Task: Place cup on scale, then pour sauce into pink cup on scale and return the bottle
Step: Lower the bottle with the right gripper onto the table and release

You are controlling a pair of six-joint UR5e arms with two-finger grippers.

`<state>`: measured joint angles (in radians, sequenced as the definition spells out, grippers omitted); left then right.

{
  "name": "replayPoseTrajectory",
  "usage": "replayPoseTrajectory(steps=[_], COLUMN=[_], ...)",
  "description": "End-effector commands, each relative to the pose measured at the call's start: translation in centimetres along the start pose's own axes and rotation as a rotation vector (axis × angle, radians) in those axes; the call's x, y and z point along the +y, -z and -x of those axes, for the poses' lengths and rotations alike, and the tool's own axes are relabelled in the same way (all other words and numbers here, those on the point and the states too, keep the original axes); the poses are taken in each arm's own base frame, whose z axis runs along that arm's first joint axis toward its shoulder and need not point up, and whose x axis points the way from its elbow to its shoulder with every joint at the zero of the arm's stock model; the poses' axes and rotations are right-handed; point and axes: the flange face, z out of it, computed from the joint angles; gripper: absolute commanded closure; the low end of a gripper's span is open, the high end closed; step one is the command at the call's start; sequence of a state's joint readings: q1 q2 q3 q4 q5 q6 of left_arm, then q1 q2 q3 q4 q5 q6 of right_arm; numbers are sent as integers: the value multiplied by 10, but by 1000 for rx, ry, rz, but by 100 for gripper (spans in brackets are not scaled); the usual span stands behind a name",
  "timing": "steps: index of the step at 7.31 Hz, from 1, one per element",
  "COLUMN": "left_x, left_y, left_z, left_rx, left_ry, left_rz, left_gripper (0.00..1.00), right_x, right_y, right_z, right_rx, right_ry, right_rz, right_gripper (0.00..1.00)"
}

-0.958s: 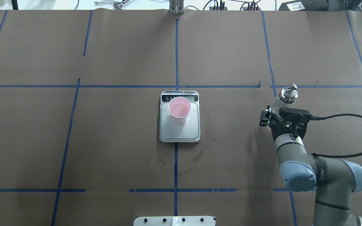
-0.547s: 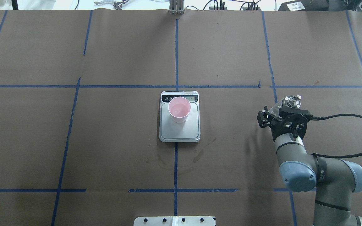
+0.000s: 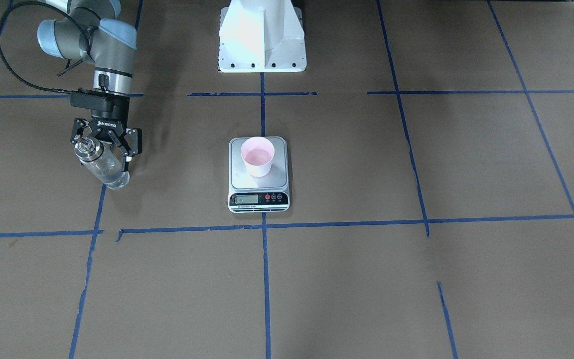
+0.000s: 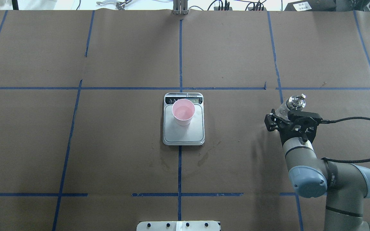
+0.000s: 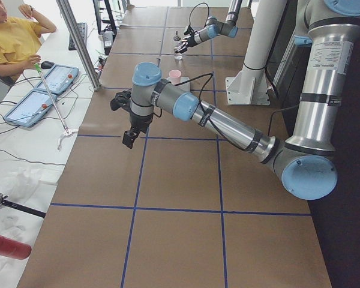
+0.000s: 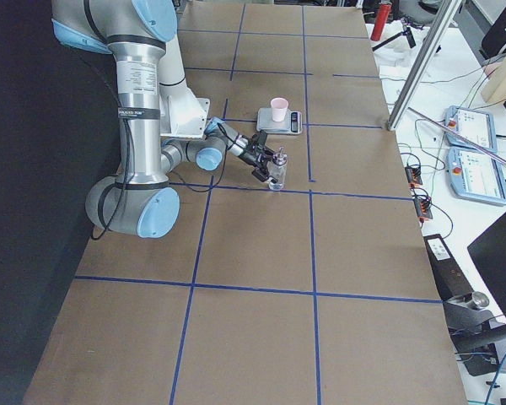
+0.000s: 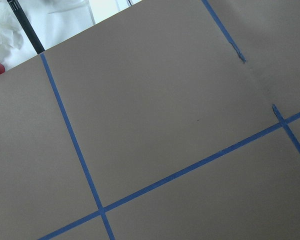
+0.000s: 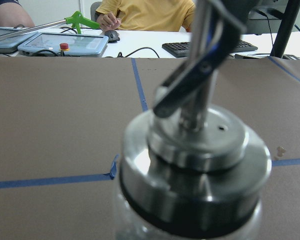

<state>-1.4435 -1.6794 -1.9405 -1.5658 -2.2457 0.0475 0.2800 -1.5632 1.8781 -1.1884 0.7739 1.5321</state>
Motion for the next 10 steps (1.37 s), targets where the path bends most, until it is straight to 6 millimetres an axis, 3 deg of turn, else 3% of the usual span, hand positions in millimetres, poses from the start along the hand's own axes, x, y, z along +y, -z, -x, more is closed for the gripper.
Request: replayPoseTrajectory(steps=[1,5,7,8,10], left_x=[1,4,5,5,5], left_y=[-1,-2,-2,-2,-2], left_z=[1,2,2,2,2], left_rx=[0,0,0,0,1], left_ry=[2,6,7,7,7], left_rz=[3,6,7,7,7], left_gripper=[0,0,0,0,0], right_x=[2,15,30,34,38], right_y=[21,49,63,60,55], right_z=[-21,-13,-50,-66,-120], right_rx=[-15,-65,-56,-35,-36], right_ry=[25,-4,57,82,101], right_rz=[16,27,62,75,158], right_gripper=[0,0,0,0,0])
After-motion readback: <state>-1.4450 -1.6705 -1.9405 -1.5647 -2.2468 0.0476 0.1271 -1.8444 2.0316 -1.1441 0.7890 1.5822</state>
